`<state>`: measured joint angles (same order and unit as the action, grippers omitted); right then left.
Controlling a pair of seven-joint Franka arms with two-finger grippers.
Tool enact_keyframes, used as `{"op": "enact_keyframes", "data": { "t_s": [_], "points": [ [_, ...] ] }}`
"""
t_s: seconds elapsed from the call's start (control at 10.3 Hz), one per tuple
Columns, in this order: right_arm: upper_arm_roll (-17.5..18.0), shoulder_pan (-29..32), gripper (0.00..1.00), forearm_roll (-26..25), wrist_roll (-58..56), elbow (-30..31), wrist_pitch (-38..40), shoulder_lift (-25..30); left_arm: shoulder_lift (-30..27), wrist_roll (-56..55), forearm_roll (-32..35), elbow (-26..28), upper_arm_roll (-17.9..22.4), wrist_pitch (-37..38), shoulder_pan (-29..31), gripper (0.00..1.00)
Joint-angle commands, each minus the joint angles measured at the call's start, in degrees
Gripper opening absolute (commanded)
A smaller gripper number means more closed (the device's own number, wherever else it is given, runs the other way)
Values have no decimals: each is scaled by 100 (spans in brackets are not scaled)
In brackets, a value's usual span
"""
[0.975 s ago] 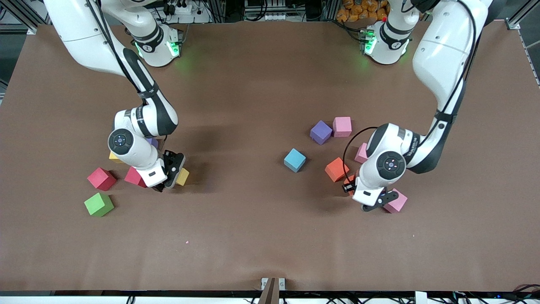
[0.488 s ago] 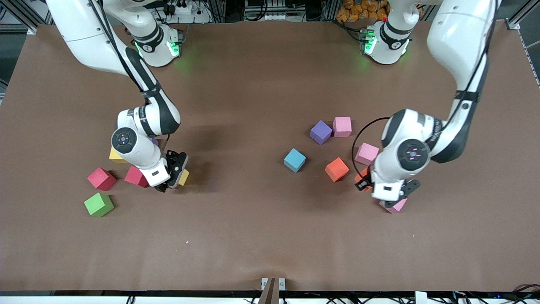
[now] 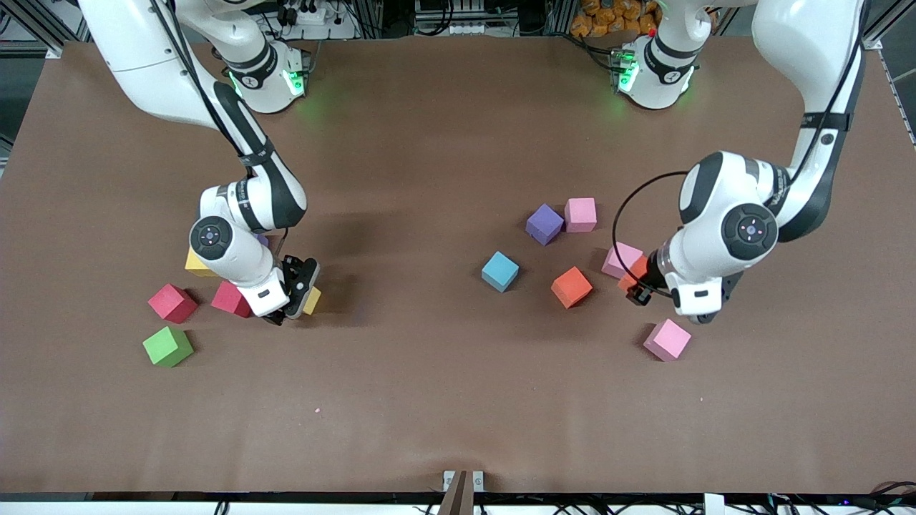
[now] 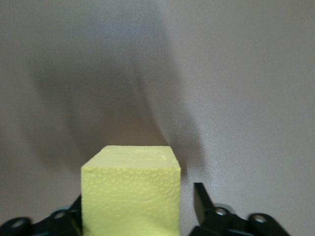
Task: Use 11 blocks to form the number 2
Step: 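Hold the yellow cube with the right gripper while the left gripper lifts orange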
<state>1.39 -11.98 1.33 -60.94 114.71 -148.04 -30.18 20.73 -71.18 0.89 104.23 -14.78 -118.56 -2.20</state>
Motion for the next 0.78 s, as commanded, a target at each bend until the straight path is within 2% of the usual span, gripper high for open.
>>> {"op": "enact_keyframes", "data": {
  "t_s": [0.0,0.2,0.39,0.68],
  "points": [
    [10,11,57,25,-94,16,-76,21,-648,-474,-378,781,-103,-88,-78,16],
    [10,2,52,25,-94,7,-58,99,-658,-1079,-379,1019,-656,-193,-105,16],
    [10,46,50,25,-94,-1,-6,152,-562,-1616,-344,1108,-1305,-421,-236,16],
    [10,55,49,25,-76,-19,29,310,-412,-1952,-300,1056,-1396,-782,-1288,16]
  ]
}}
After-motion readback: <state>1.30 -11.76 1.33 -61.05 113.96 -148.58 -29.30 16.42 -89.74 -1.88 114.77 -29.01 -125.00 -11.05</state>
